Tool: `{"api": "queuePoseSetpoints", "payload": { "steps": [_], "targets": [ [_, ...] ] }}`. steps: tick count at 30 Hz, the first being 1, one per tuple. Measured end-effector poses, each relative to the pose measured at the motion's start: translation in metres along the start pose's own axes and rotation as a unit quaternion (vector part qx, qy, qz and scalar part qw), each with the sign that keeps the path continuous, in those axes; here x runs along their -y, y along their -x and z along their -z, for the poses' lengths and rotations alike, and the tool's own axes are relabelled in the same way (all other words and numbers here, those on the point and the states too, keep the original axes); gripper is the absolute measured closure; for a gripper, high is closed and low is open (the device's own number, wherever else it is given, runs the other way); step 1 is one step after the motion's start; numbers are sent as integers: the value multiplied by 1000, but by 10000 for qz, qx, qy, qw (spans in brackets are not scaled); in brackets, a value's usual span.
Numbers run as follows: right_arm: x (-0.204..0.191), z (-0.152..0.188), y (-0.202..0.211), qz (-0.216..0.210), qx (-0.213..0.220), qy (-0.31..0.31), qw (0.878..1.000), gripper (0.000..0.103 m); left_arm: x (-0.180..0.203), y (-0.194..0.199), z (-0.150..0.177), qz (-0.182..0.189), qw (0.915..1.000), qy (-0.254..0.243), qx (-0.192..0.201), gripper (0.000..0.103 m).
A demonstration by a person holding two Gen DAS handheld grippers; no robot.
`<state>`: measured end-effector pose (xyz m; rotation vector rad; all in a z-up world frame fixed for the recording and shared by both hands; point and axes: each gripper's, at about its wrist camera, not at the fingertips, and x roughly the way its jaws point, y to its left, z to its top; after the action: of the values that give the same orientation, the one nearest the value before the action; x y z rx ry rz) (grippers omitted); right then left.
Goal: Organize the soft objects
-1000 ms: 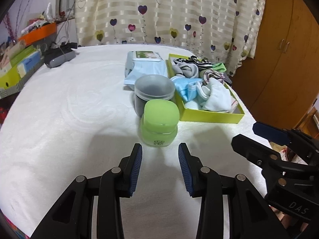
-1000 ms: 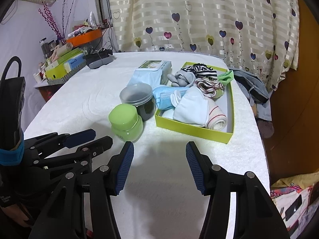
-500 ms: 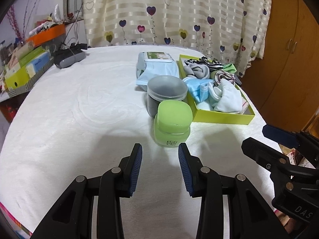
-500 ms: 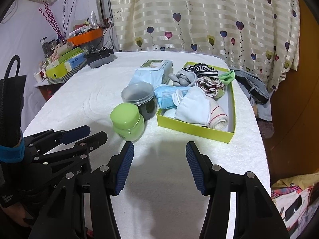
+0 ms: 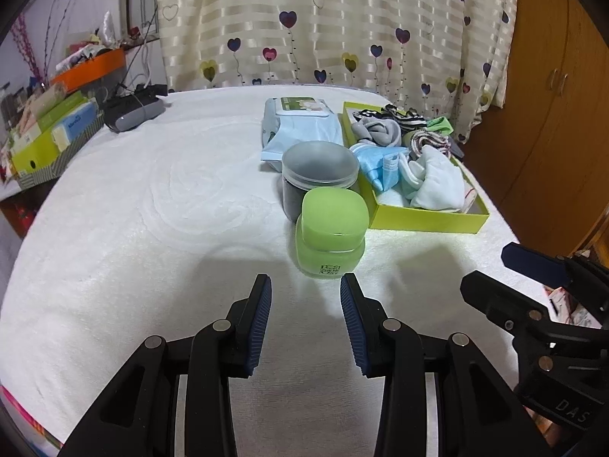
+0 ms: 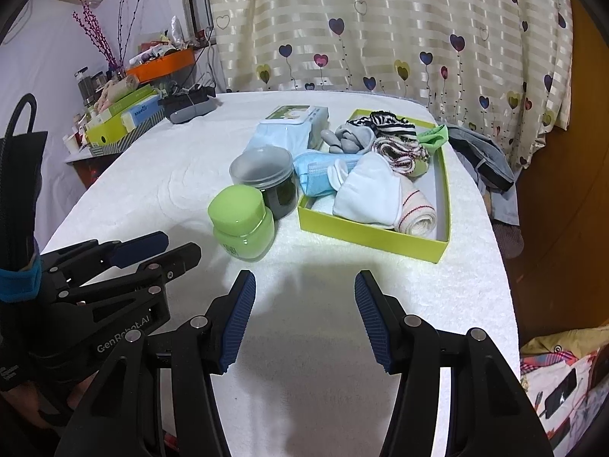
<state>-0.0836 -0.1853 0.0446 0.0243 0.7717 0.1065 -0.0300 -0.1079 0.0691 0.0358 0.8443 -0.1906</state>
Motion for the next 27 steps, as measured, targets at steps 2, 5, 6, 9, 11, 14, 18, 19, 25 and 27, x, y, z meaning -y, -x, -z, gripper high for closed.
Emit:
{"api": "queuePoseSetpoints", "payload": {
  "steps": [2,5,6,9,11,14,18,19,25,27],
  "targets": [
    [0,0,-1,4,-13,4,10000,48,2,-1,1,-10,10000,-43,-23,67],
    [1,1,-2,-4,-30,-5,10000,48,6,0,1,-12,10000,-59,-16,66],
    [1,1,-3,-2,-28,-8,10000,48,6,0,2,-30,10000,-79,-14,67],
    [2,1,-3,-6,-21,-6,10000,48,8,-1,2,-29,9999,-103,-38,67],
    [2,2,-4,-4,-17,-16,10000,48,9,-2,1,-50,9999,-114,-48,67],
    [3,3,-5,-5,-40,-44,10000,48,9,-3,1,-63,9999,-137,-64,67],
    [3,3,-6,-13,-50,-54,10000,48,13,-5,2,-87,9998,-159,-89,67],
    [3,4,-7,-10,-52,-51,10000,48,14,-6,3,-96,9998,-171,-91,67],
    [1,4,-9,-19,-74,-65,9999,48,13,-9,3,-130,9997,-176,-116,66],
    [2,4,-11,-9,-92,-69,9999,48,13,-11,3,-111,9997,-158,-141,67]
  ]
}}
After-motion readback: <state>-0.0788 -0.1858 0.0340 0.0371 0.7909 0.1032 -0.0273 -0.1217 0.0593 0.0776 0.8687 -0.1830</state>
